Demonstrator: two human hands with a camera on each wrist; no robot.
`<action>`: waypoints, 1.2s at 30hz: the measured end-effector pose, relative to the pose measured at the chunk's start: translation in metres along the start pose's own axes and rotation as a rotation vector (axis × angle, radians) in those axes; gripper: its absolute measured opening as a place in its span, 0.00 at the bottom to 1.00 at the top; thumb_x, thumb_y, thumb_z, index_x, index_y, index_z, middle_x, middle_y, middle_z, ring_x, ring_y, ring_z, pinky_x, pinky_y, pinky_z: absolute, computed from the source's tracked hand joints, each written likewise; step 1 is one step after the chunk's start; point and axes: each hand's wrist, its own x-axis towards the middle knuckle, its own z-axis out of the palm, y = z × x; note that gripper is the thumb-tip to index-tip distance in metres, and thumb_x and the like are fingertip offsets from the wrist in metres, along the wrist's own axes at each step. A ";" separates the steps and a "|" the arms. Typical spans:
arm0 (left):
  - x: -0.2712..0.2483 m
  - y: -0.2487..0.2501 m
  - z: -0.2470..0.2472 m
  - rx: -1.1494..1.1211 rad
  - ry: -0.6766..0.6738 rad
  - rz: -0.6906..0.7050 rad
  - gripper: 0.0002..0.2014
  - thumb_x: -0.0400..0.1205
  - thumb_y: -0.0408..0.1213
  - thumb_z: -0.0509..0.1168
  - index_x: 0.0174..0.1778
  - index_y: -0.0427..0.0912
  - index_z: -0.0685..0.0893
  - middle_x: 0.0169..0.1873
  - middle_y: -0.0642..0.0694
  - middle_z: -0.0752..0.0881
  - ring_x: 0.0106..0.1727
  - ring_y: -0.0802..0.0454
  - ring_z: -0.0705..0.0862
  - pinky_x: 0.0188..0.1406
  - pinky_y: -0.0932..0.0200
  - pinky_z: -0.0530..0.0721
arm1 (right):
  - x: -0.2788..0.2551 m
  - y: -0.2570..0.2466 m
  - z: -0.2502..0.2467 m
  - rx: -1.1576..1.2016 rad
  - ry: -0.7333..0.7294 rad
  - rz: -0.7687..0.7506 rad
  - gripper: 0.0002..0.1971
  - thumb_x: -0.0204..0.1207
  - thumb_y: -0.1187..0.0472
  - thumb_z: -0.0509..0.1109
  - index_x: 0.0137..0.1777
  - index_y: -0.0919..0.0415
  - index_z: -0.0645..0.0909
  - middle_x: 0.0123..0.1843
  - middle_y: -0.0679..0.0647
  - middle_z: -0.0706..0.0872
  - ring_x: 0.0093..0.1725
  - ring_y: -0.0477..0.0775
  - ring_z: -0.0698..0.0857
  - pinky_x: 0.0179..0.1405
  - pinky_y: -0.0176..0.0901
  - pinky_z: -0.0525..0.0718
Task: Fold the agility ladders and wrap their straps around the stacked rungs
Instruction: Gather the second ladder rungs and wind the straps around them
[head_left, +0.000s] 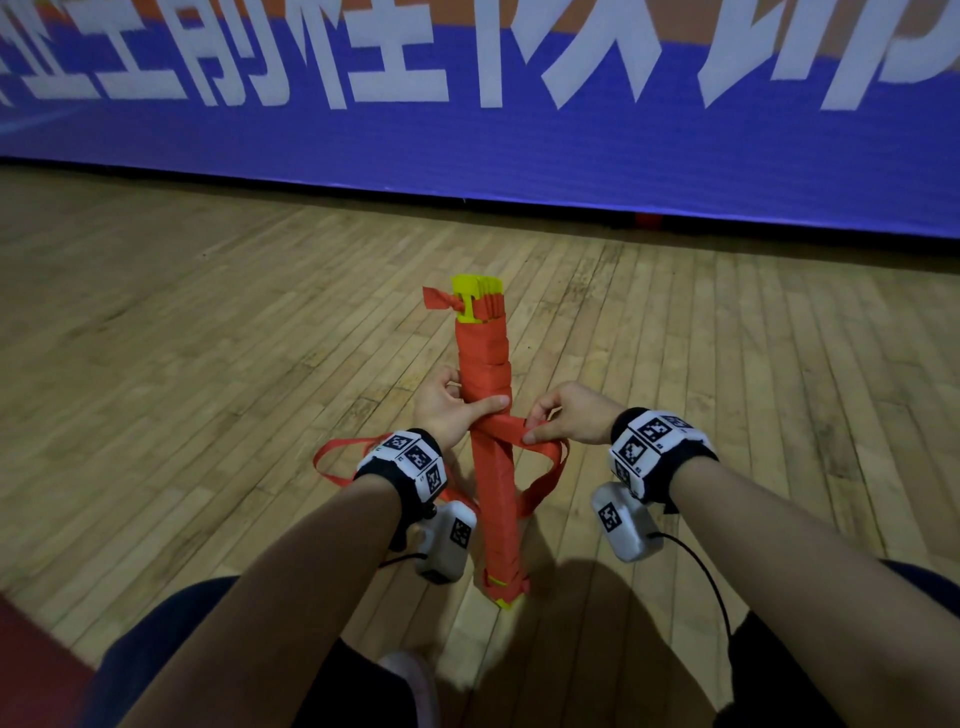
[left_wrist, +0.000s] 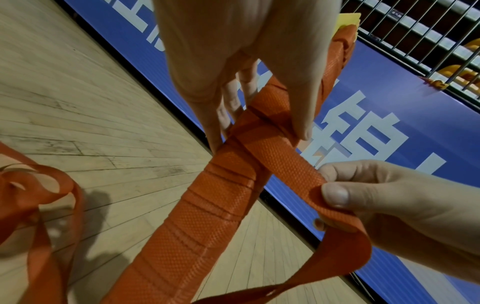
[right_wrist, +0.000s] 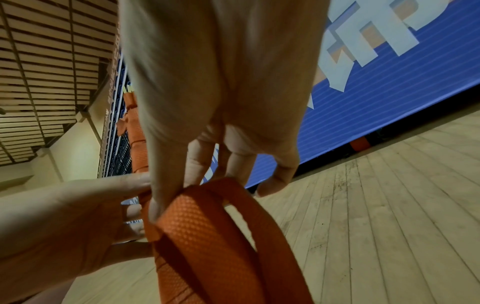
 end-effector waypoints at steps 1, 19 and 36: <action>0.000 0.000 0.000 0.000 -0.001 0.000 0.23 0.66 0.39 0.82 0.47 0.42 0.75 0.45 0.42 0.88 0.46 0.45 0.87 0.48 0.53 0.86 | 0.000 0.001 0.000 -0.003 -0.015 -0.002 0.05 0.72 0.57 0.77 0.43 0.57 0.86 0.38 0.47 0.83 0.42 0.44 0.80 0.50 0.37 0.78; 0.008 0.000 -0.003 -0.020 0.044 0.029 0.21 0.67 0.39 0.81 0.43 0.46 0.73 0.38 0.50 0.85 0.39 0.52 0.85 0.48 0.54 0.86 | -0.002 -0.002 -0.002 0.168 0.031 -0.052 0.08 0.75 0.57 0.73 0.34 0.54 0.82 0.36 0.49 0.83 0.40 0.43 0.80 0.47 0.32 0.75; 0.009 0.001 -0.006 -0.010 0.078 0.013 0.22 0.66 0.40 0.82 0.40 0.48 0.72 0.40 0.48 0.85 0.44 0.46 0.86 0.55 0.46 0.86 | -0.001 -0.001 -0.003 0.244 0.040 0.003 0.10 0.73 0.61 0.76 0.32 0.57 0.81 0.33 0.49 0.84 0.36 0.41 0.82 0.42 0.28 0.79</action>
